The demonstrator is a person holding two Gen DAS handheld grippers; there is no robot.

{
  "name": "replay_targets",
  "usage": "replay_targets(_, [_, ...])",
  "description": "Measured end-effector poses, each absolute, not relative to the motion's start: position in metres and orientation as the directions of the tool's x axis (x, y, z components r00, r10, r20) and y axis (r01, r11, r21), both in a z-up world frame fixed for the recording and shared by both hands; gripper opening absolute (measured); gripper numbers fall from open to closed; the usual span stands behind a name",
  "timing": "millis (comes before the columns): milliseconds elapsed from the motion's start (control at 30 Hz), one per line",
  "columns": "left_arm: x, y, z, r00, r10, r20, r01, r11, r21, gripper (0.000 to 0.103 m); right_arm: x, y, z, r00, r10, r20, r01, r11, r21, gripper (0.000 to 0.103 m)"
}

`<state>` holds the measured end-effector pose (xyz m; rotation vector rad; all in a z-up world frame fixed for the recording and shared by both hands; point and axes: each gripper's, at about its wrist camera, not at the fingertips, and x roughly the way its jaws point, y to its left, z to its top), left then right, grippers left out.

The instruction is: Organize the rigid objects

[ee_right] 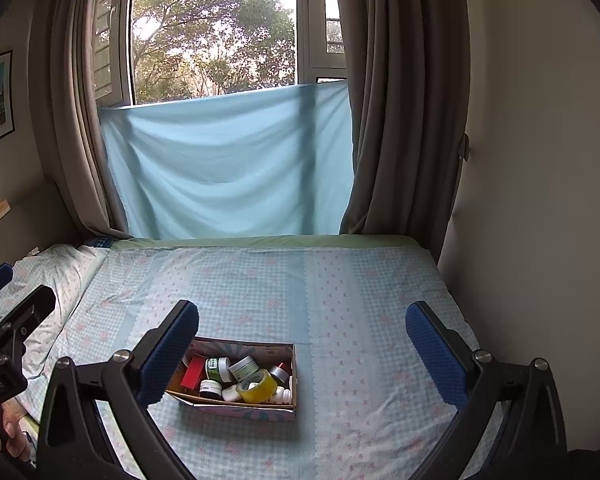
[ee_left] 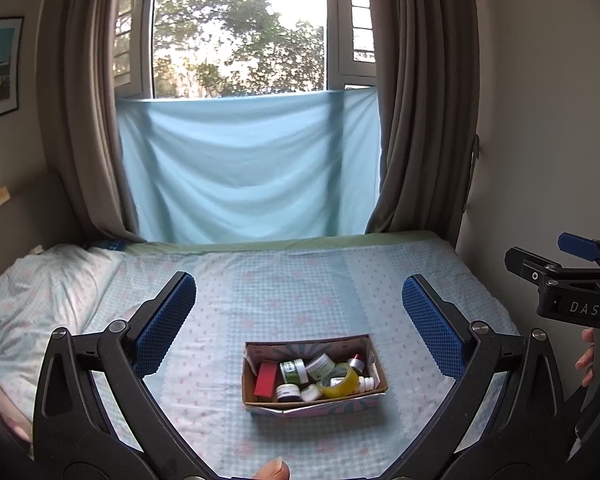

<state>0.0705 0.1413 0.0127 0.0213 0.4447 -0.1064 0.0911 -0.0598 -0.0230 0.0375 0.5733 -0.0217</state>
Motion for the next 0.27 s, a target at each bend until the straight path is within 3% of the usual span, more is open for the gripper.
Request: replay_targets(267, [0.058, 0.140, 0.019, 0.916, -0.110, -0.385, 0.125, 0.992, 0.015, 0.103, 0.086, -0.058, -0.022, 0.843, 0.002, -0.538, 0.029, 0.998, 0.049, 0.103])
